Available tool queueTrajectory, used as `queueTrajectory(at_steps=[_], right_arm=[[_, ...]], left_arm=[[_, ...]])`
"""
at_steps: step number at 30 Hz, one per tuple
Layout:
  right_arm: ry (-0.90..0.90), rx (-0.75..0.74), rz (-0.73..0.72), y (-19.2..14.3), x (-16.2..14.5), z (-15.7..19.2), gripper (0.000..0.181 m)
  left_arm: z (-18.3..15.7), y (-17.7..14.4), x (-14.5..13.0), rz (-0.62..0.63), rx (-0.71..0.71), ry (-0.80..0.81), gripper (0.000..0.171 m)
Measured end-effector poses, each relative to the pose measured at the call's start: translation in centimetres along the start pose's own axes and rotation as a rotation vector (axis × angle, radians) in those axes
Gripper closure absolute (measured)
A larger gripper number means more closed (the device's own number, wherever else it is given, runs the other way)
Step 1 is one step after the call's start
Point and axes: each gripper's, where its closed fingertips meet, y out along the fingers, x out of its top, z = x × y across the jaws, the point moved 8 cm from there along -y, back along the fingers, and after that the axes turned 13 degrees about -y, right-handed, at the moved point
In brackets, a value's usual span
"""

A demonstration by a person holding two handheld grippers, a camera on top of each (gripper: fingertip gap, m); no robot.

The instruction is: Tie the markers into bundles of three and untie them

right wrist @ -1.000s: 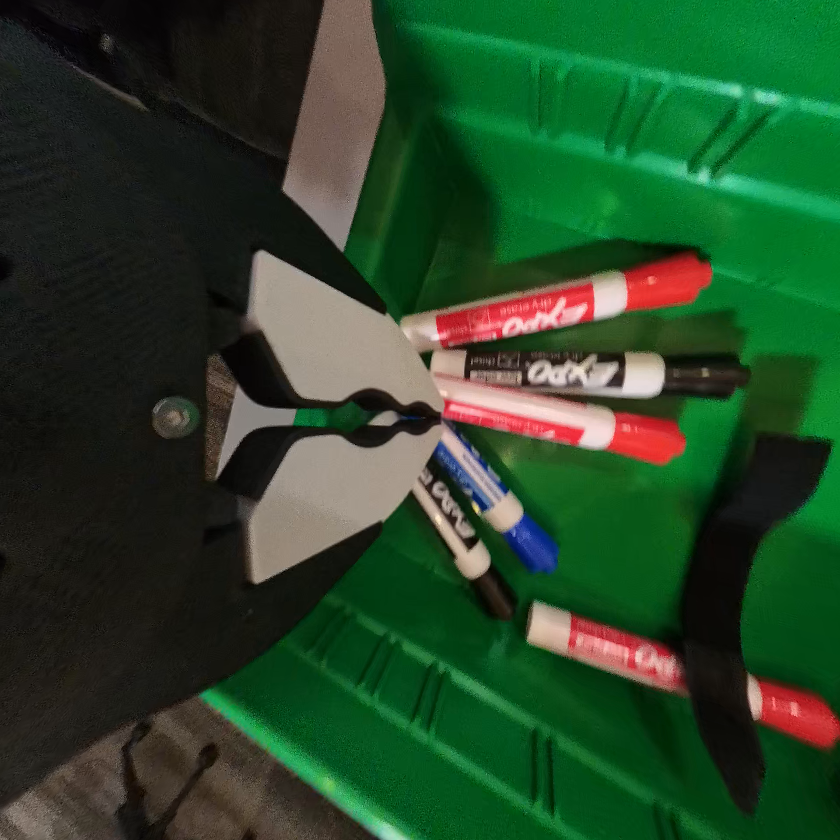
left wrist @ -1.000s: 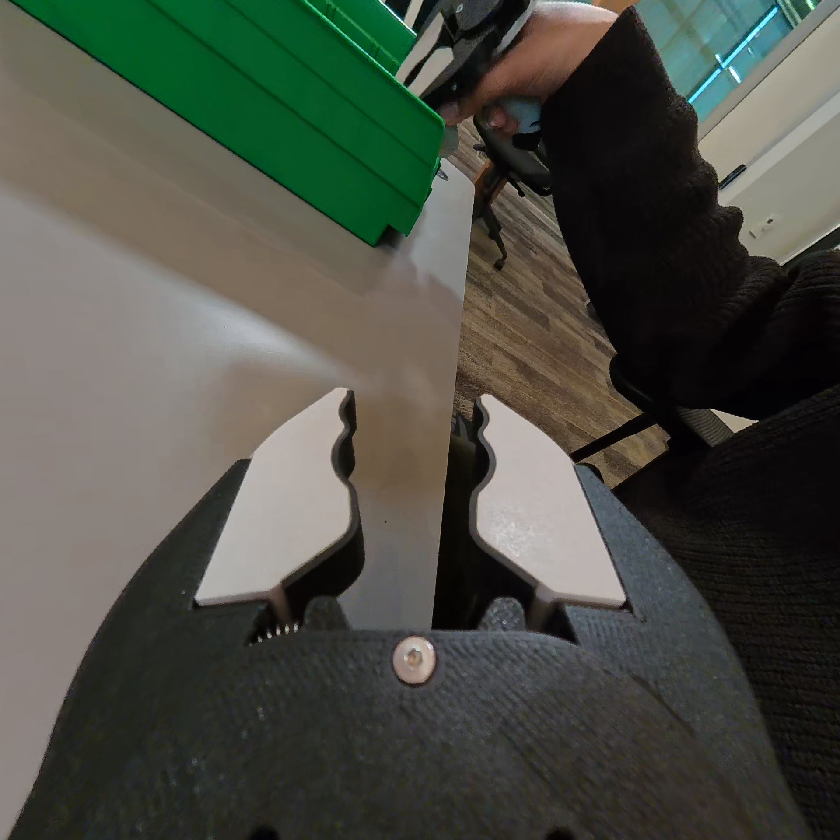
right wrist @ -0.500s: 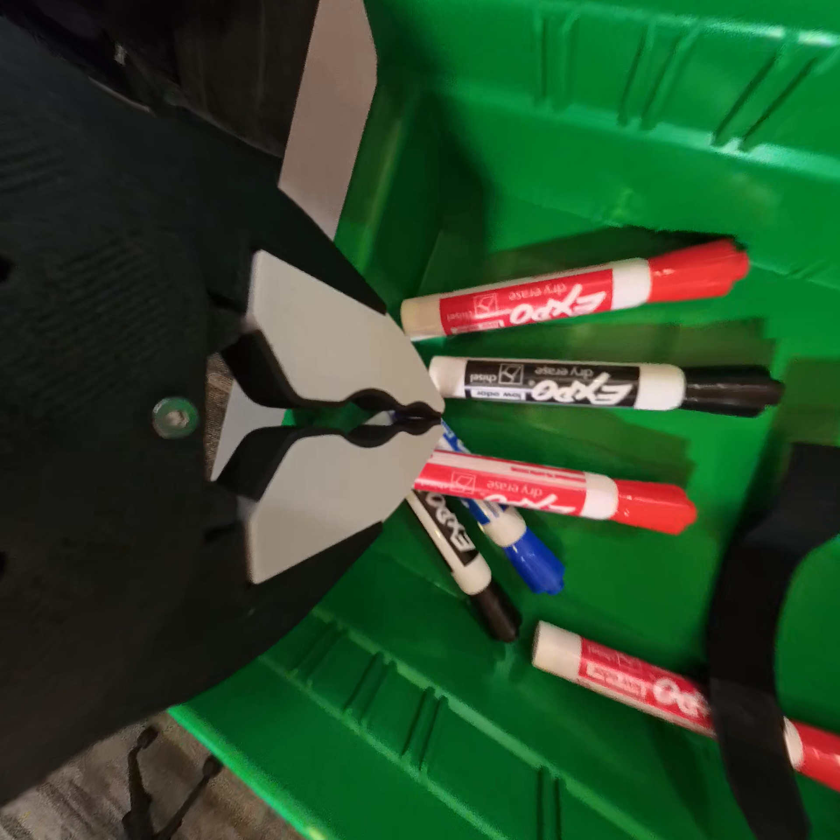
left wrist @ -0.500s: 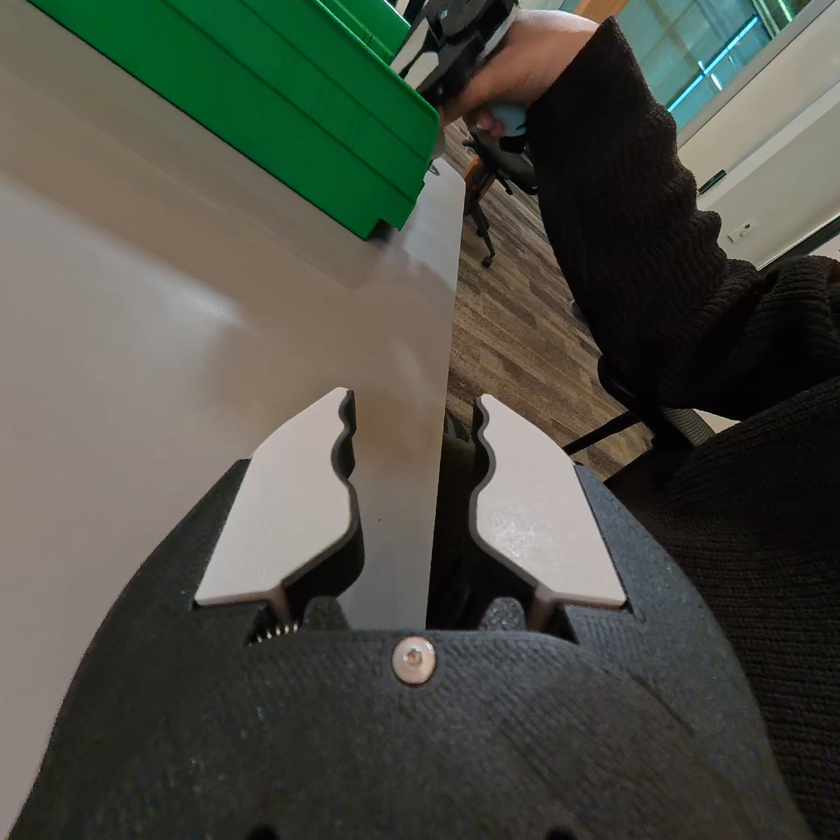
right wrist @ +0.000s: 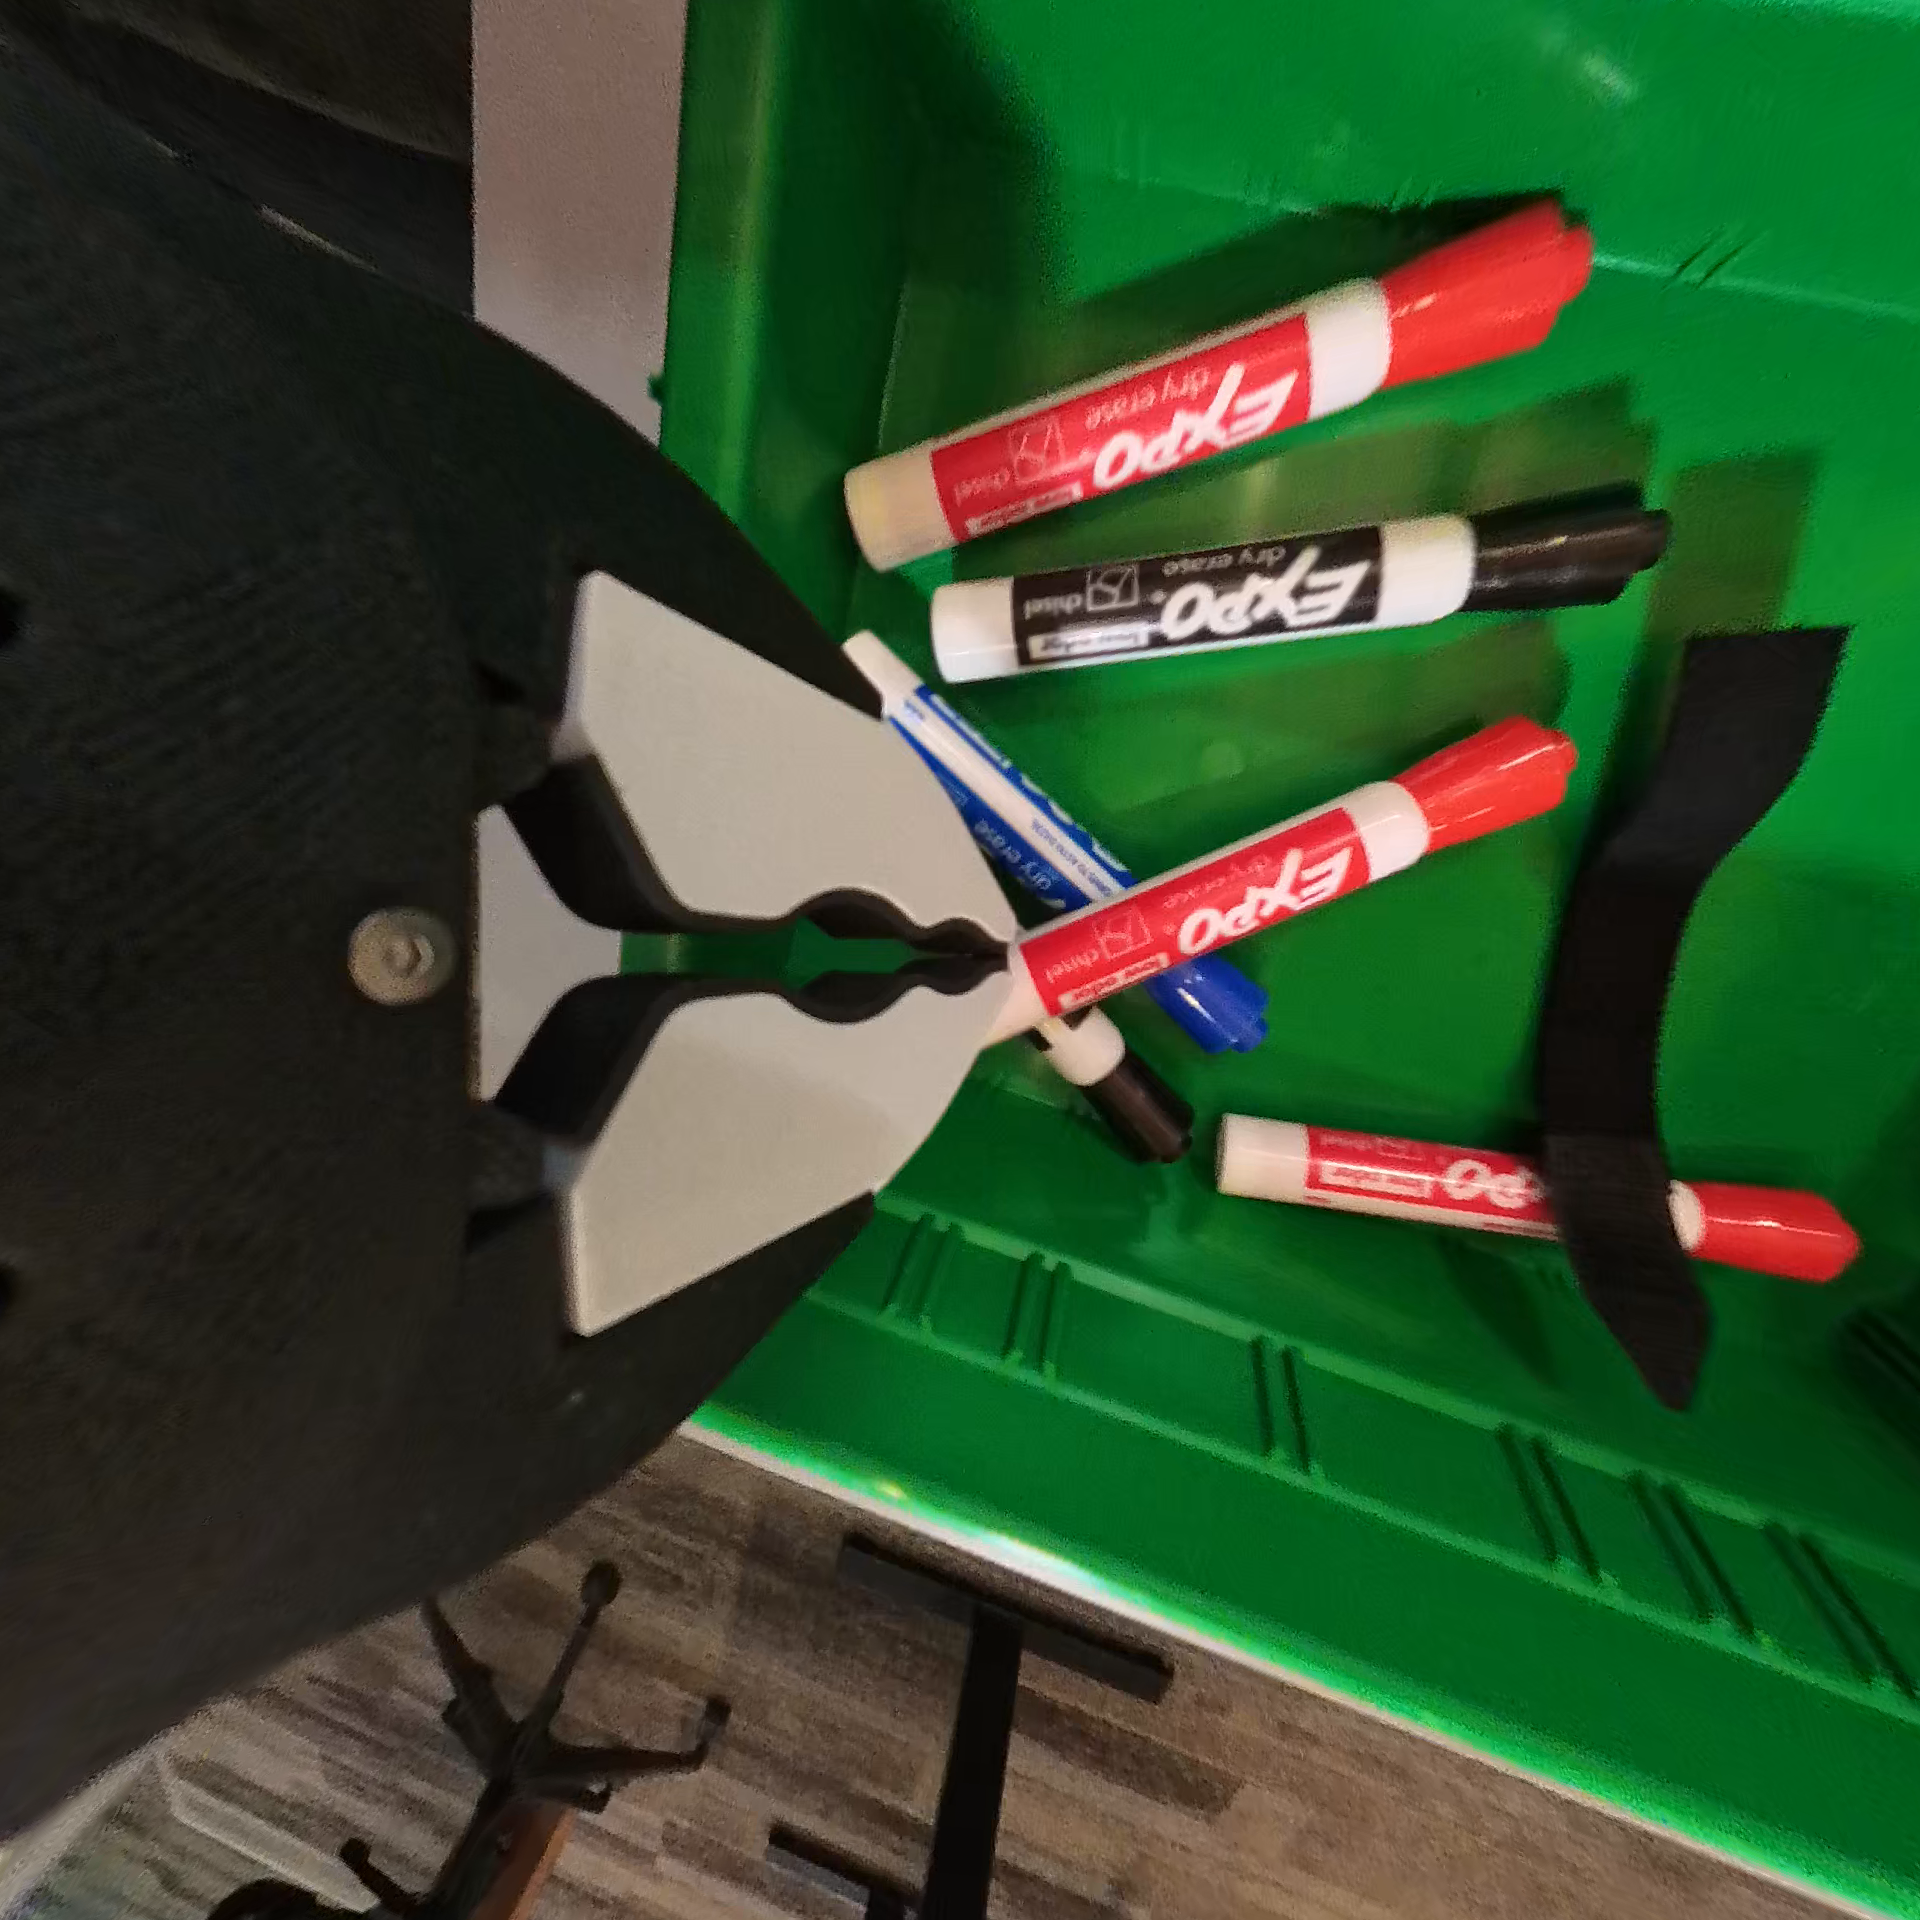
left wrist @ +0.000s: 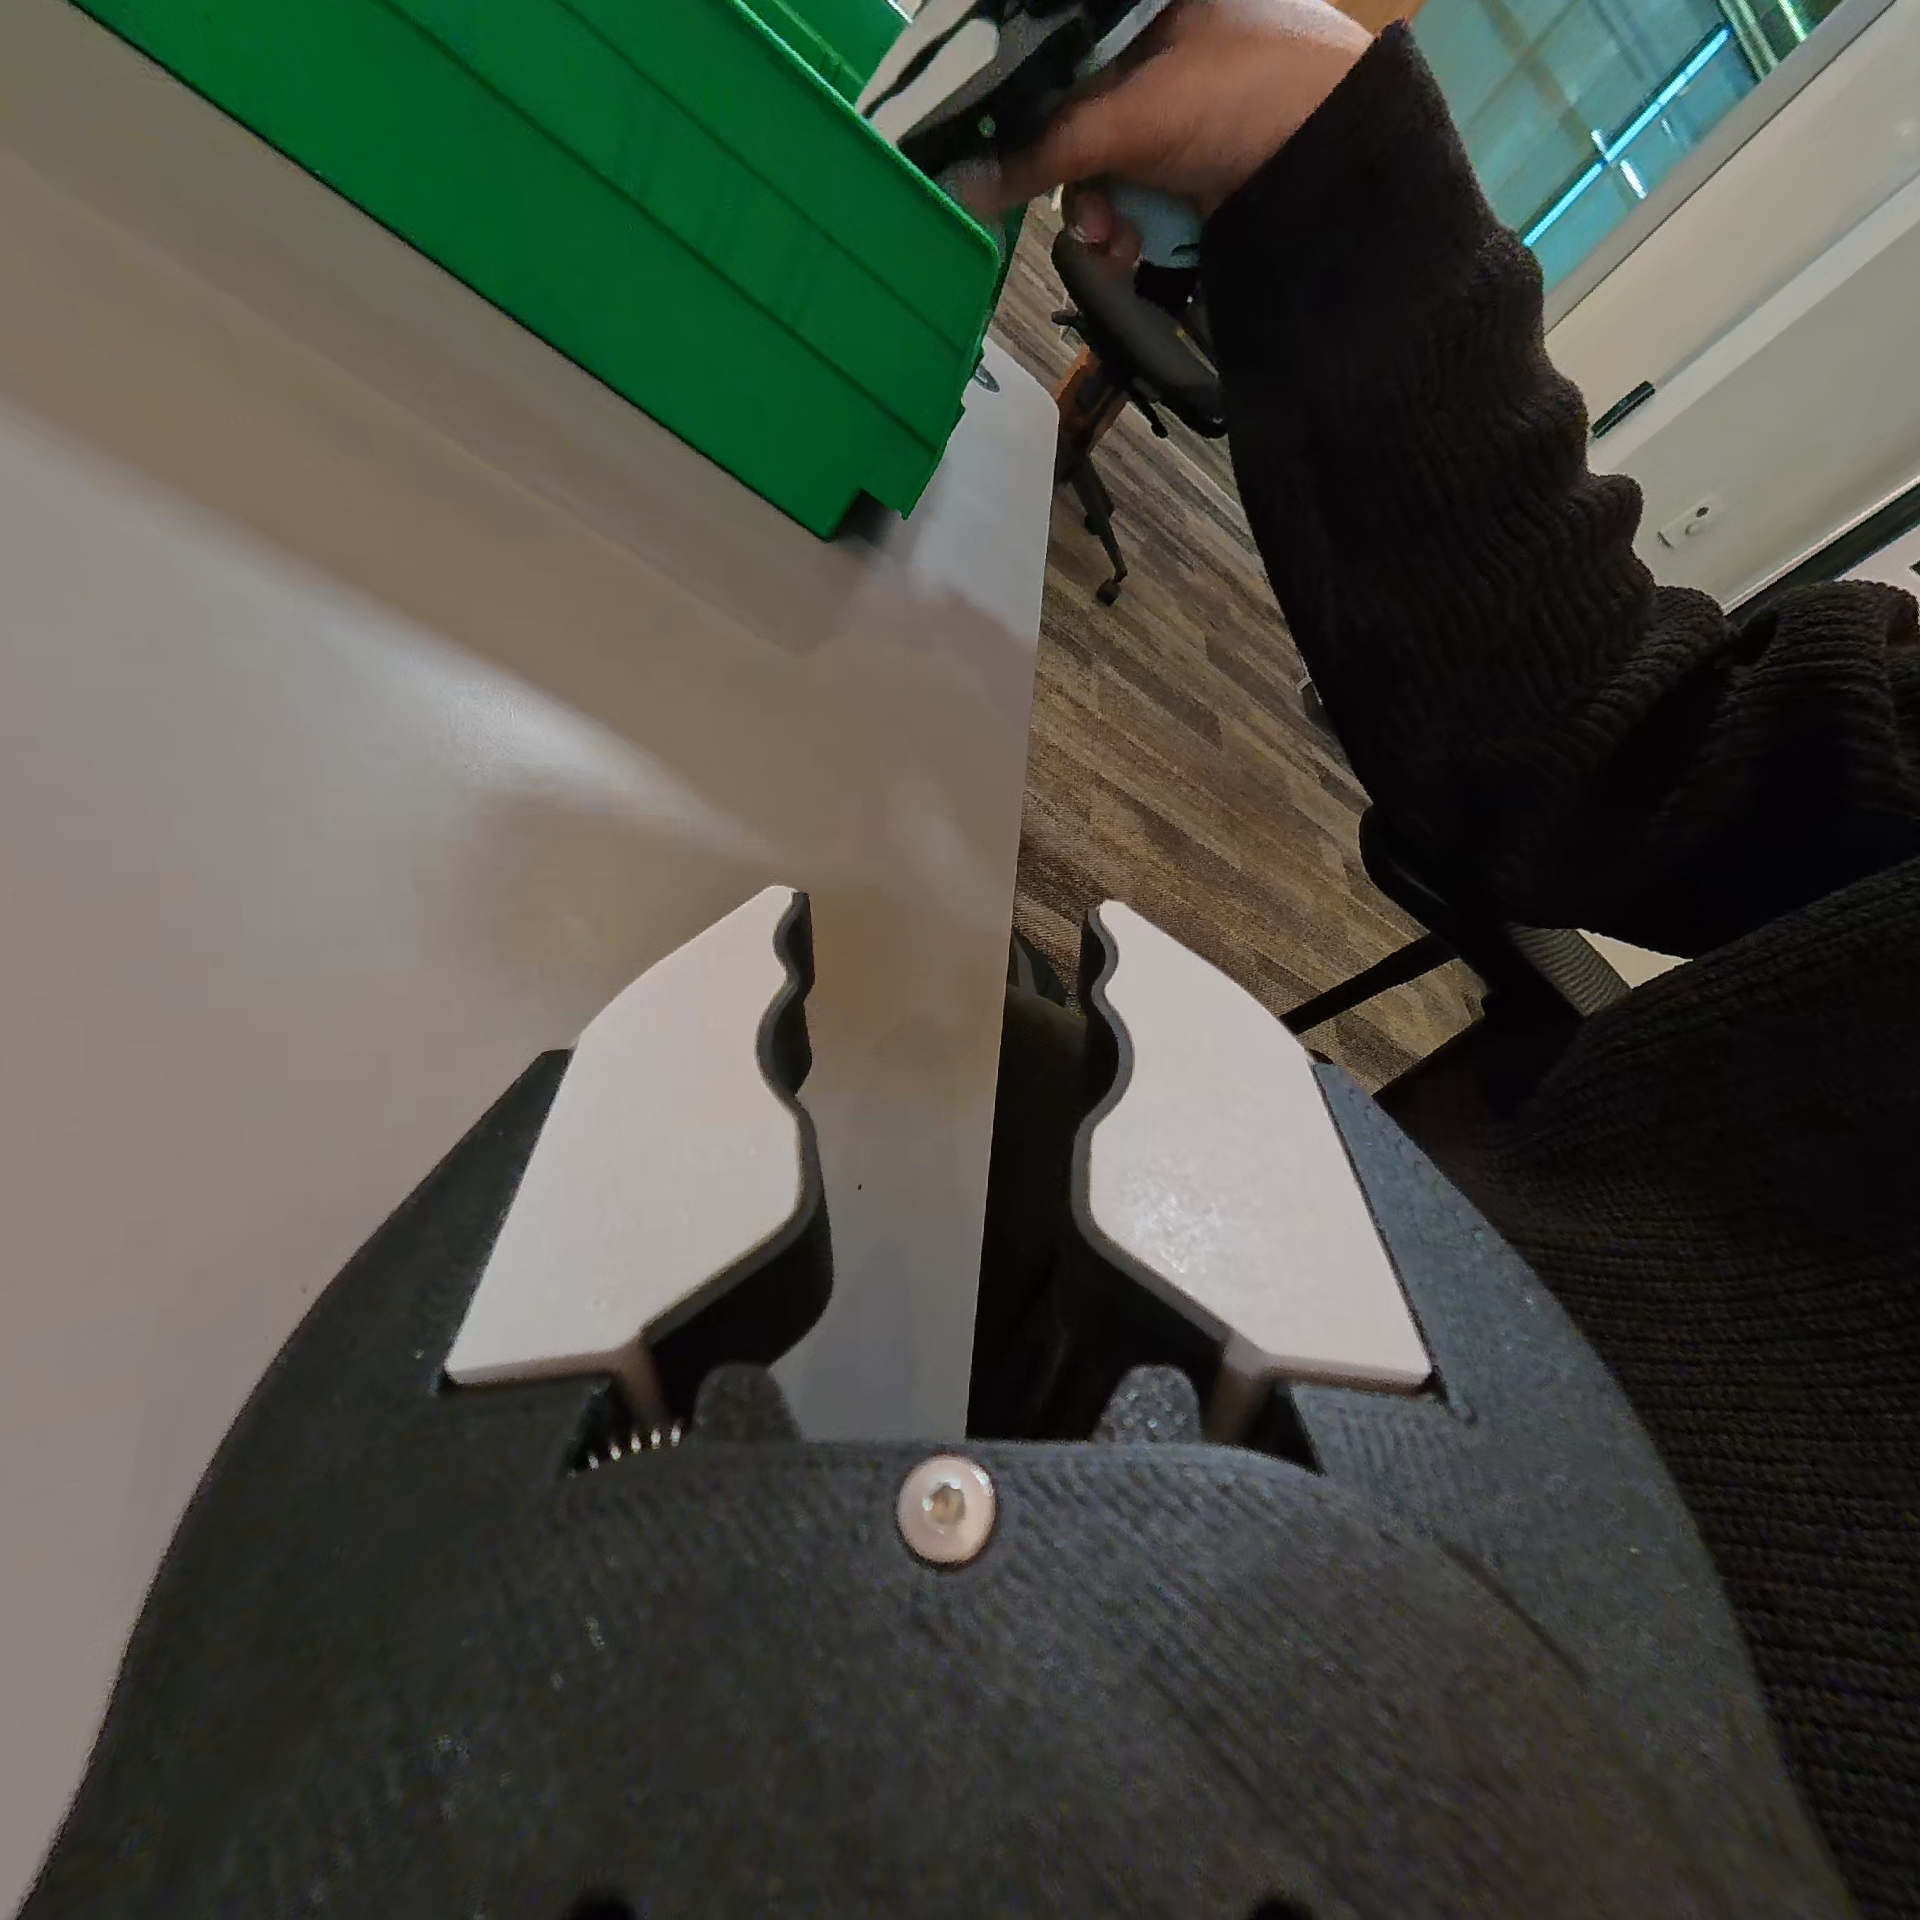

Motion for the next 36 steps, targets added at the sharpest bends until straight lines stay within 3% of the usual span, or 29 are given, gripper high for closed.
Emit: queueTrajectory(at_steps=[4, 7, 9, 14, 21, 24, 28, 31, 33, 36], right_arm=[[-0.032, -0.035, -0.13, -1.9, 1.9, 0.2, 0.181], [-0.076, -0.095, -0.267, -4.3, 3.9, 0.6, 0.169], [-0.093, -0.093, -0.375, -6.2, 5.3, 1.3, 0.162], [-0.055, -0.146, -0.713, -11.3, 8.1, 2.7, 0.16], [-0.004, -0.114, -0.937, -15.4, 9.6, 4.4, 0.153], [-0.016, -0.104, -0.966, -16.0, 9.9, 4.8, 0.152], [-0.048, -0.147, -1.024, -17.1, 10.3, 5.1, 0.154], [0.054, -0.139, -1.19, -17.8, 10.3, 6.7, 0.166], [0.061, 0.004, -1.277, -16.8, 9.3, 10.3, 0.168], [0.077, 0.157, -1.211, -14.0, 7.2, 16.1, 0.168]], left_arm=[[0.0, -0.1, 0.1, -0.012, 0.002, 0.012, 0.123], [-0.2, -0.4, 0.4, -0.047, 0.031, 0.051, 0.122], [-0.7, -0.8, 0.7, -0.087, 0.062, 0.149, 0.112], [-2.4, -2.6, 1.9, -0.293, 0.226, 0.384, 0.113], [-3.0, -5.8, 3.7, -0.492, 0.235, 0.318, 0.113], [-2.9, -7.7, 4.8, -0.548, 0.336, 0.329, 0.108], [-3.0, -14.7, 7.8, -0.687, 0.665, 0.407, 0.103], [-0.5, -24.2, 9.8, -0.801, 1.057, 0.235, 0.096], [2.0, -29.3, 9.7, -0.671, 1.132, 0.112, 0.106], [6.4, -33.5, 8.0, -0.506, 1.289, -0.065, 0.112]])
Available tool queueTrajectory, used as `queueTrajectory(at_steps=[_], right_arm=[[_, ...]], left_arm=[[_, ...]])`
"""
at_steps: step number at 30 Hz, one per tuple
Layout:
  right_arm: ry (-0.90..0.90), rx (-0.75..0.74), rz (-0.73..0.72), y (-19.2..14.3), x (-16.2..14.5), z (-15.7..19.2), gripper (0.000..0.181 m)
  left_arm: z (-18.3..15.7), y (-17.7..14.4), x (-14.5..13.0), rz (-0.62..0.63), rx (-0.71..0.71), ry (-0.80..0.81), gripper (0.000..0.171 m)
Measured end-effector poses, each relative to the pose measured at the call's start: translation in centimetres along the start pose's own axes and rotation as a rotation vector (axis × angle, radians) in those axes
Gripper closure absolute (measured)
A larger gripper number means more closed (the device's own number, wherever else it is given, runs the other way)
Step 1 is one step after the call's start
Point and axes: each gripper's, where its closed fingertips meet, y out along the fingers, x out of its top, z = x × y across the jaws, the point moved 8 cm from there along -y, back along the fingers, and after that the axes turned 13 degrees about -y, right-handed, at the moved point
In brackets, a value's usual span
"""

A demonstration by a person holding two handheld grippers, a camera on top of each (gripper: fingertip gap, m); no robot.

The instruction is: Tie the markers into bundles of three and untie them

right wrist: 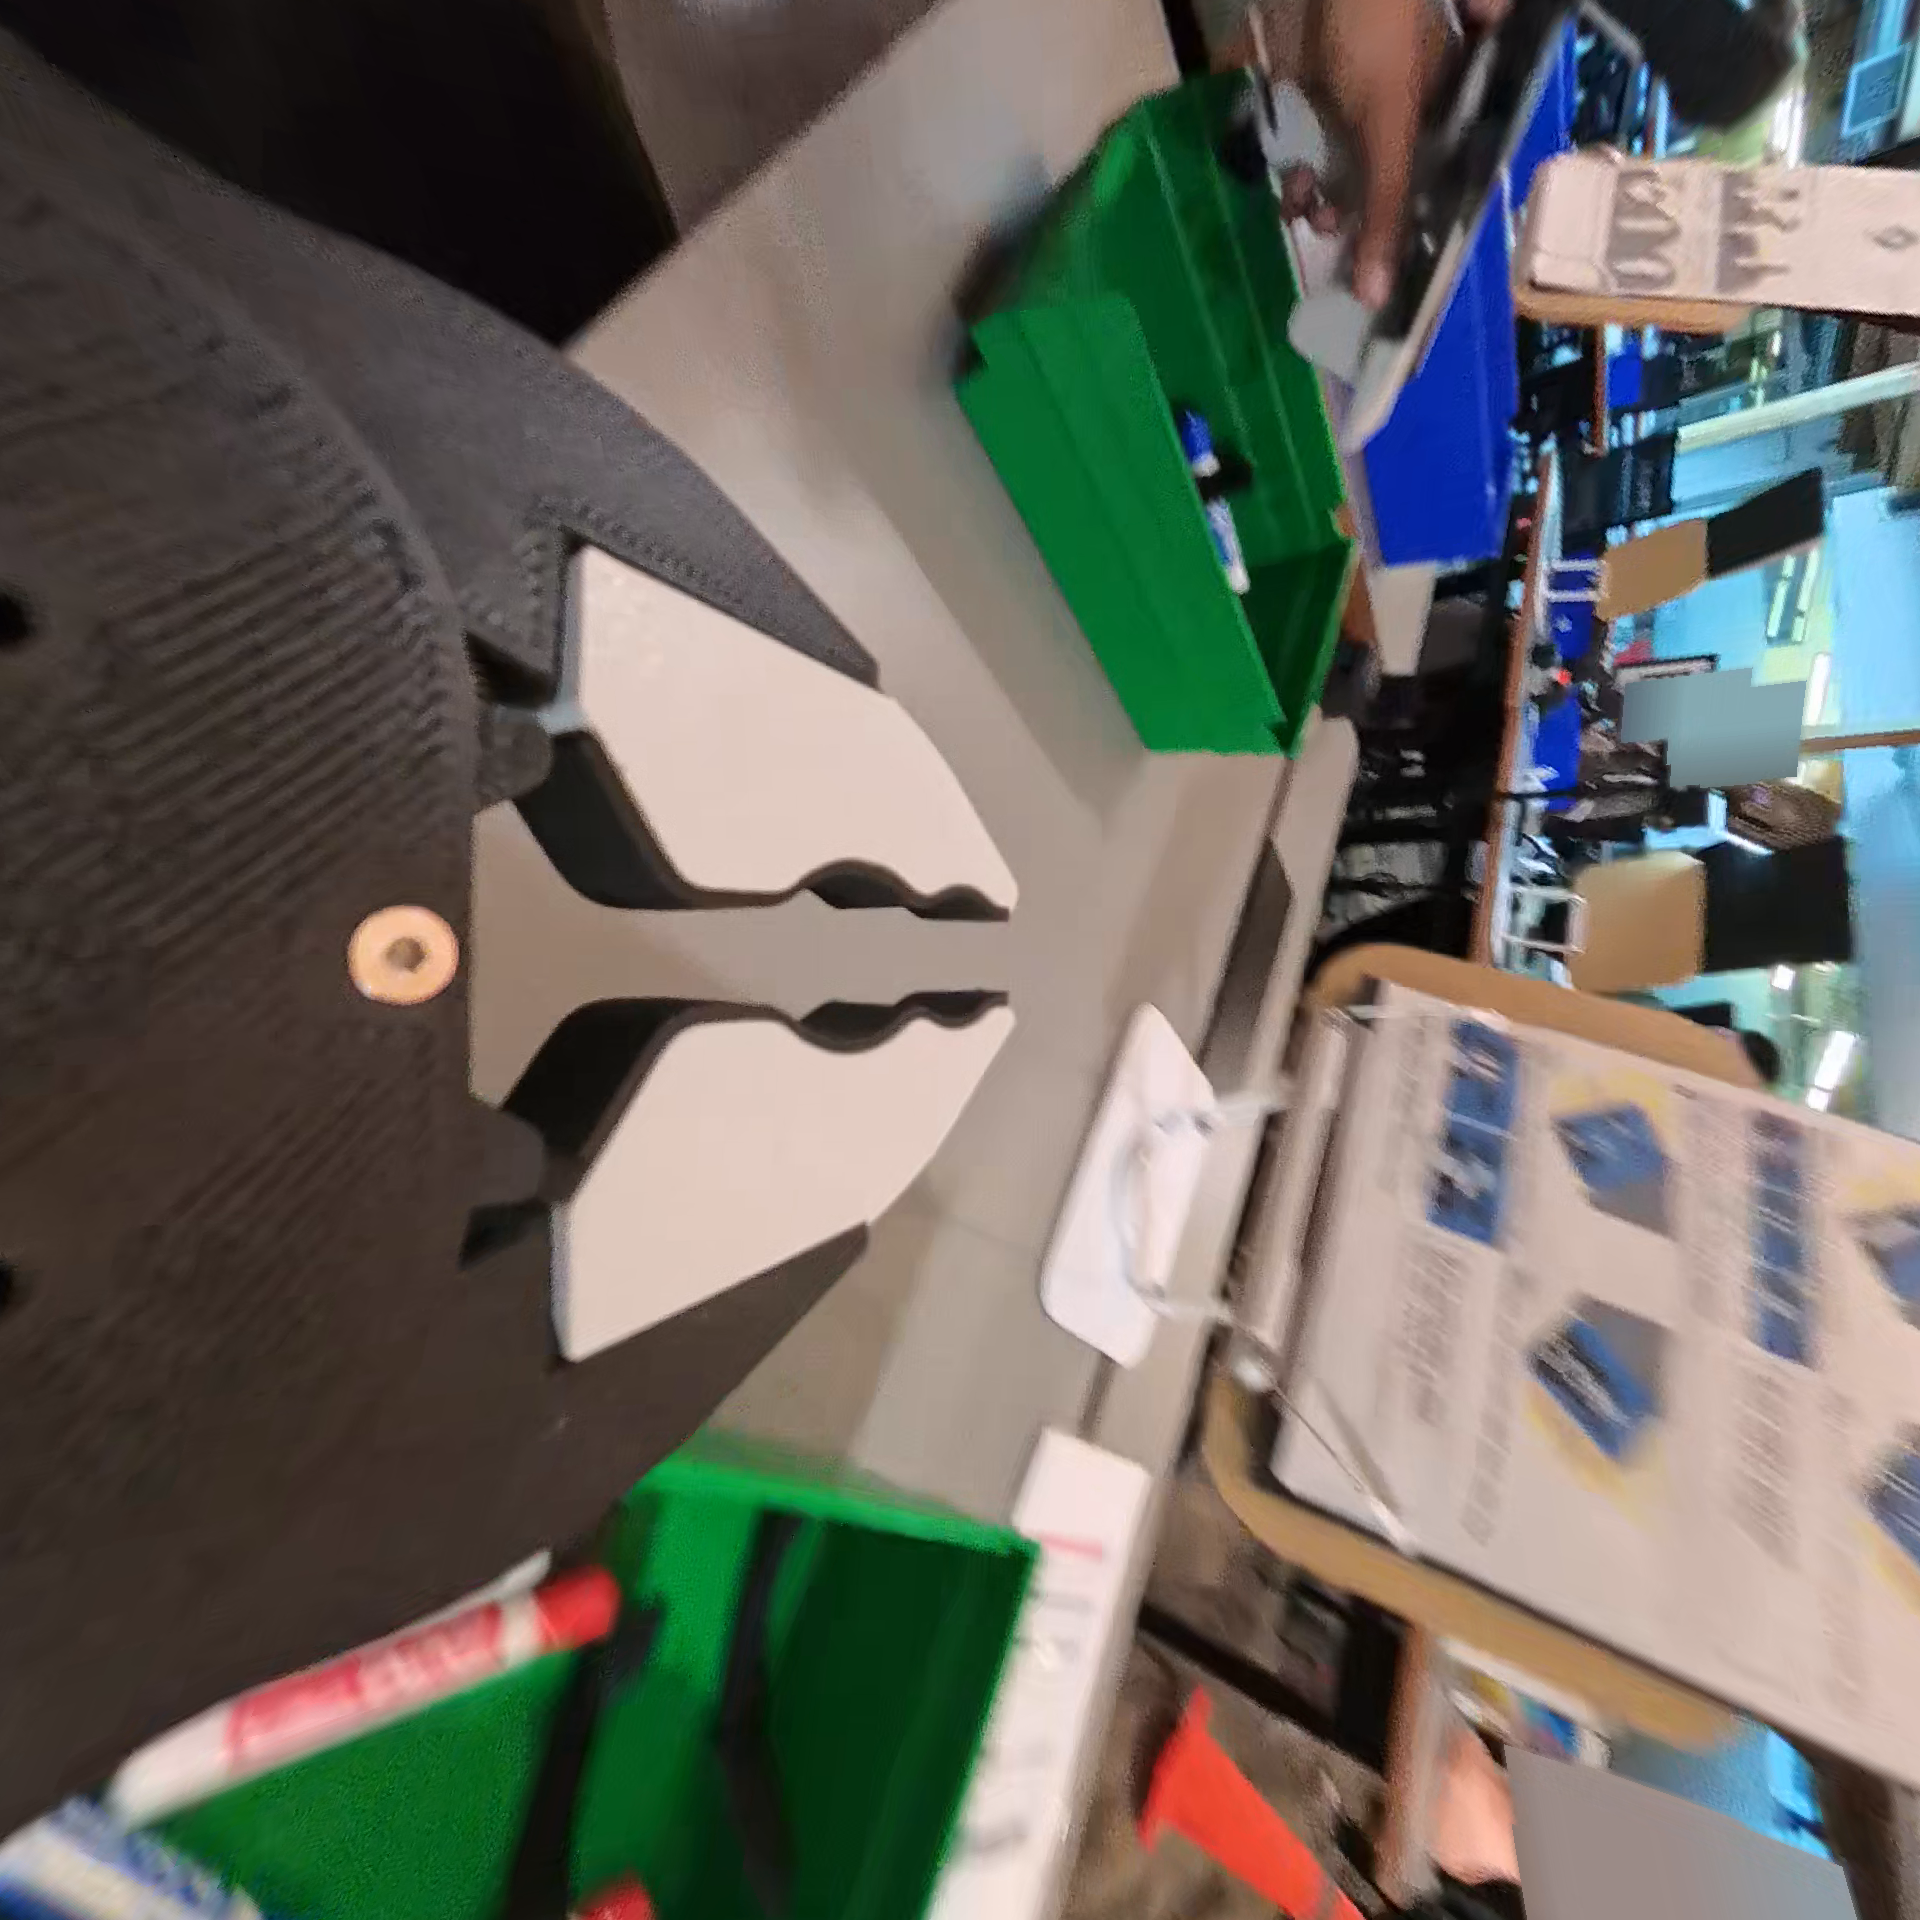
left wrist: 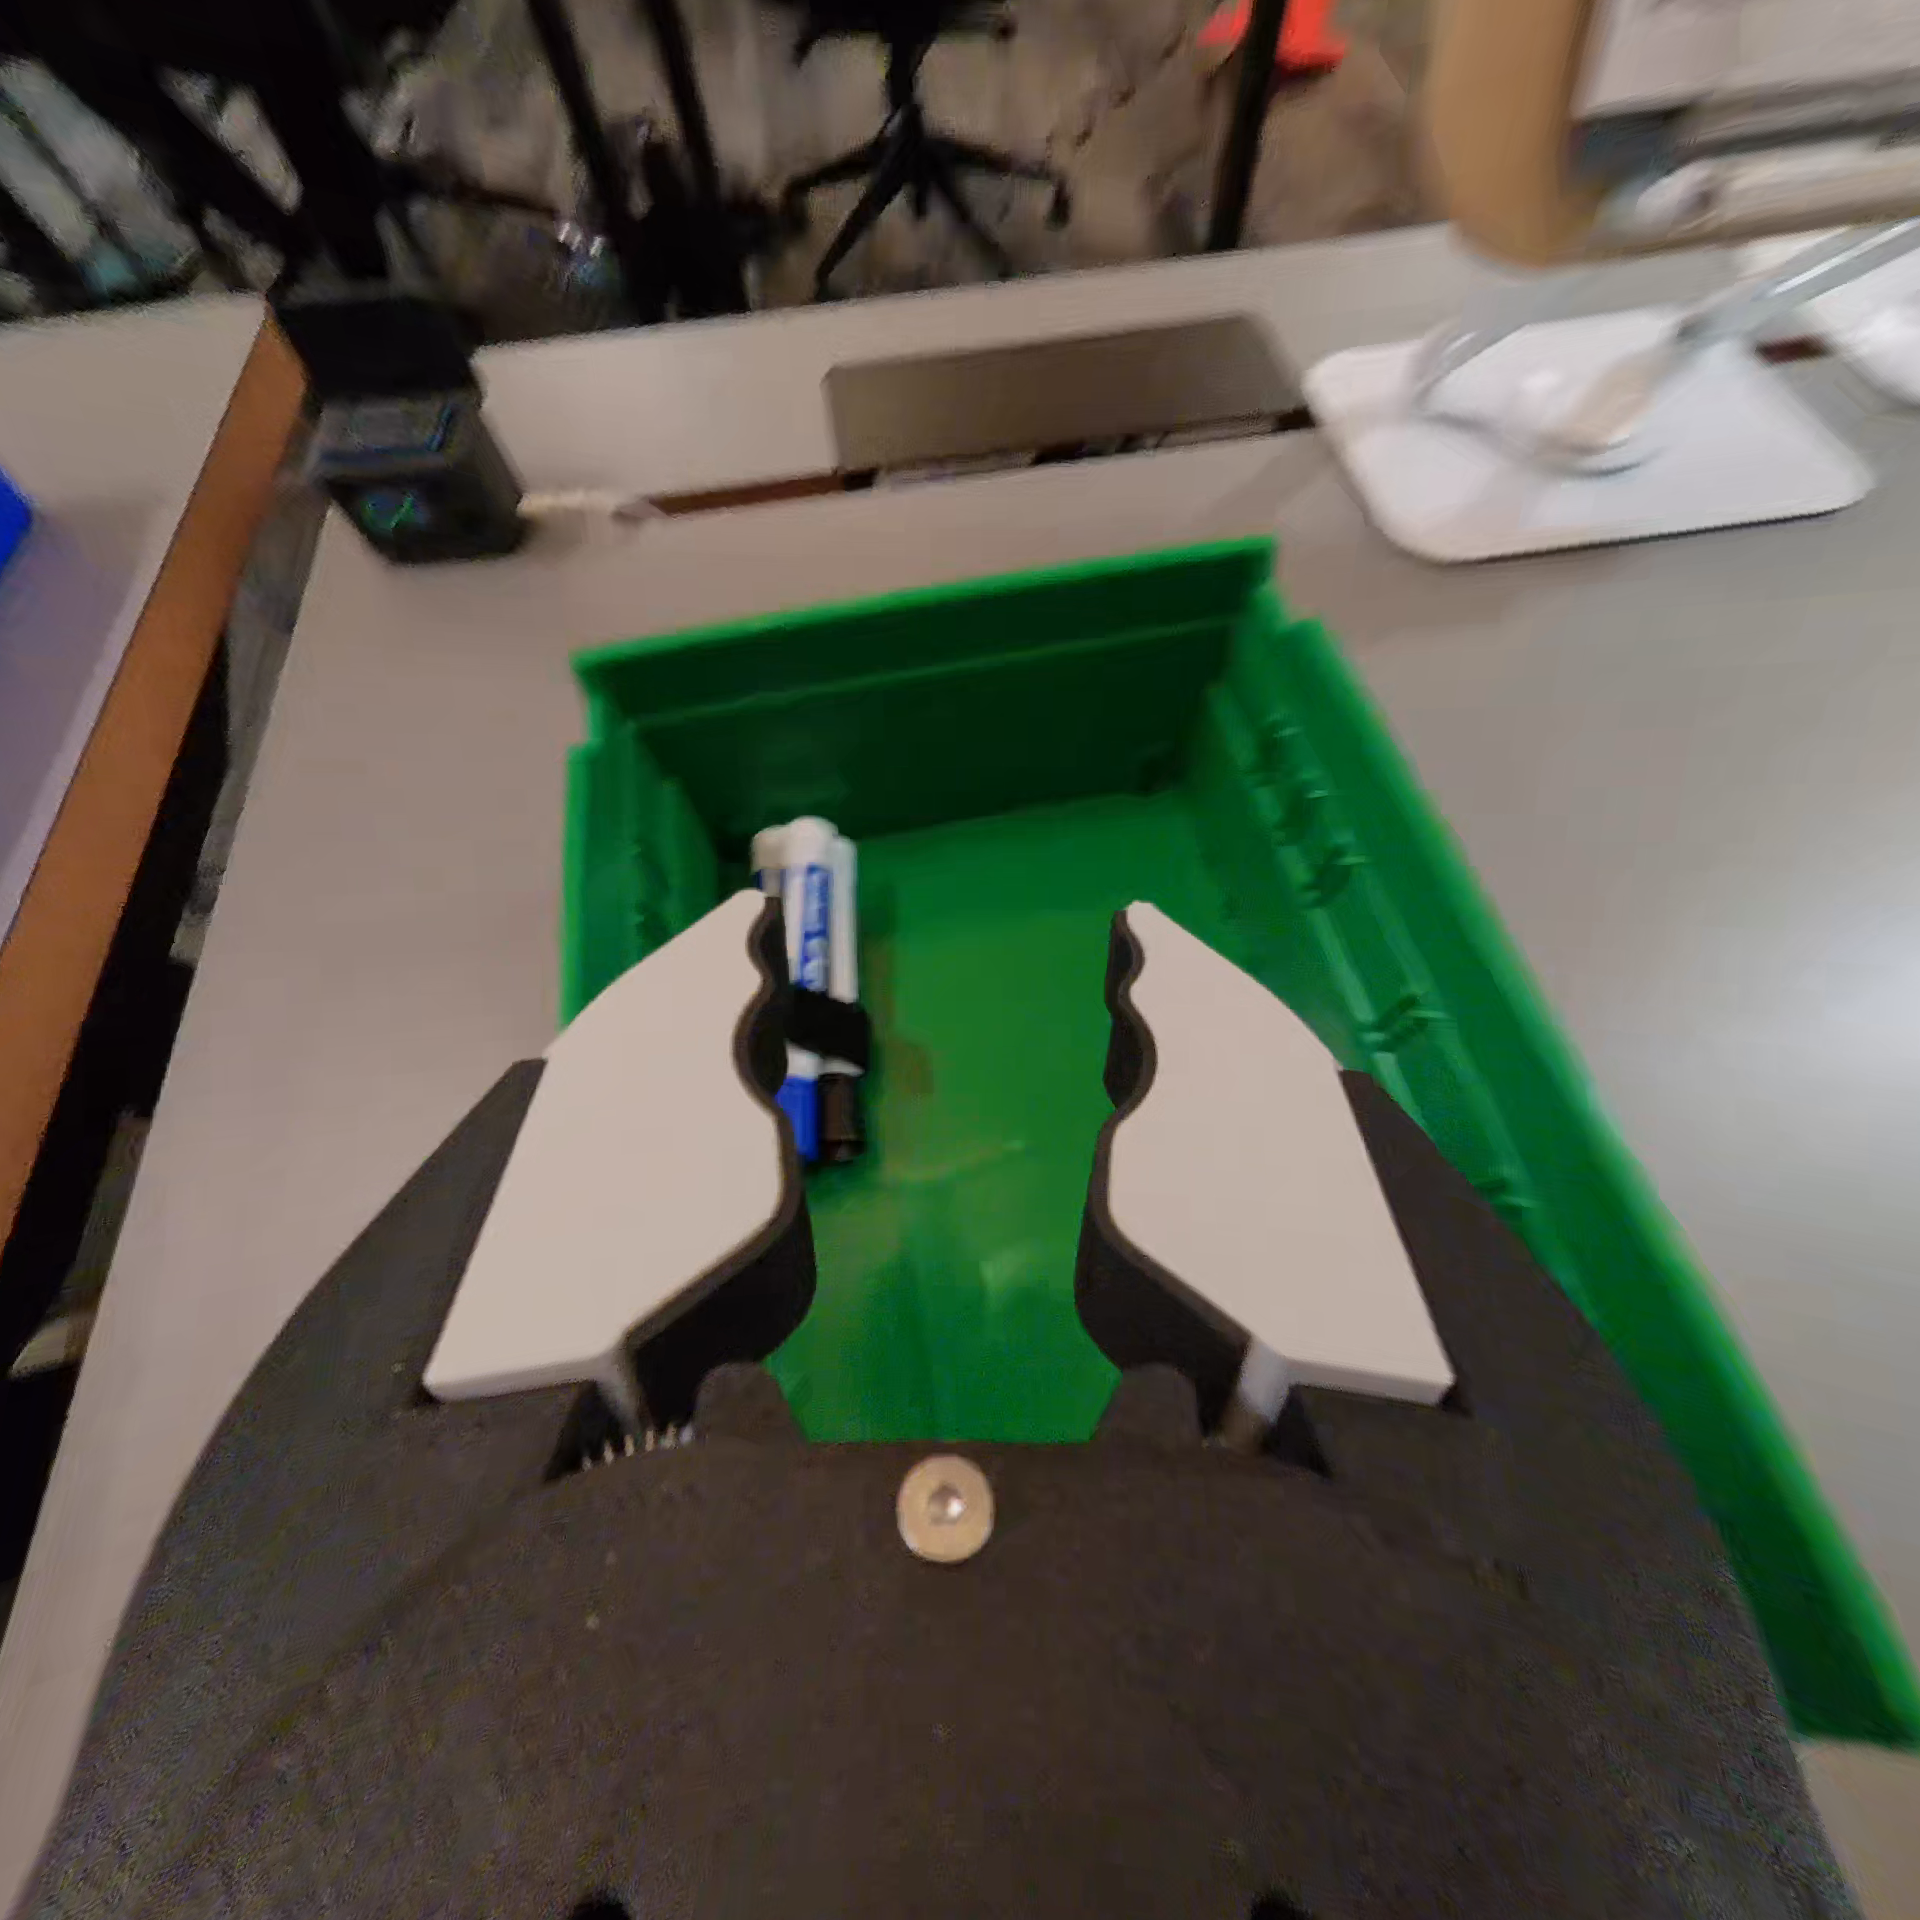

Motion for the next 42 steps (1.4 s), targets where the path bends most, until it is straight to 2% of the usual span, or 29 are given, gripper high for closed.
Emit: queueTrajectory(at_steps=[3, 6, 9, 12, 18, 21, 24, 28, 32, 35, 37, 42], right_arm=[[0.119, 0.098, 0.027, -0.4, -2.8, 4.3, 0.169], [0.255, 0.185, 0.028, -0.4, -3.8, 6.2, 0.168], [0.269, 0.23, 0.059, 0.1, -4.5, 6.4, 0.166], [0.248, 0.205, 0.047, 0.1, -5.1, 6.3, 0.168], [0.206, 0.207, 0.057, -0.3, -5.7, 6.5, 0.17], [0.172, 0.211, 0.06, -0.5, -5.8, 6.6, 0.171], [0.155, 0.237, 0.072, -0.5, -6.0, 7.0, 0.171], [0.134, 0.262, 0.082, -0.5, -6.2, 7.4, 0.171], [0.097, 0.267, 0.088, -0.5, -6.2, 7.5, 0.172], [0.086, 0.271, 0.094, -0.5, -6.3, 7.6, 0.172], [0.086, 0.276, 0.101, -0.5, -6.4, 7.6, 0.172], [0.076, 0.275, 0.109, -0.5, -6.5, 7.7, 0.172]], left_arm=[[1.8, 2.7, -0.9, 0.051, 0.014, -0.073, 0.116], [2.9, 5.5, -2.3, 0.151, 0.105, -0.091, 0.117], [3.0, 6.9, -3.1, 0.196, 0.22, 0.022, 0.121], [2.9, 7.5, -3.8, 0.195, 0.317, 0.146, 0.122], [3.1, 8.5, -4.2, 0.225, 0.361, 0.137, 0.13], [3.3, 8.9, -4.5, 0.258, 0.371, 0.13, 0.139], [3.4, 9.3, -5.0, 0.287, 0.361, 0.12, 0.139], [3.6, 9.1, -5.0, 0.26, 0.368, 0.139, 0.145], [3.7, 8.4, -4.6, 0.262, 0.278, 0.071, 0.151], [3.6, 8.1, -4.7, 0.315, 0.189, 0.049, 0.151], [3.3, 7.7, -4.3, 0.306, 0.132, 0.042, 0.161], [2.3, 6.0, -2.5, 0.251, 0.153, 0.149, 0.165]])
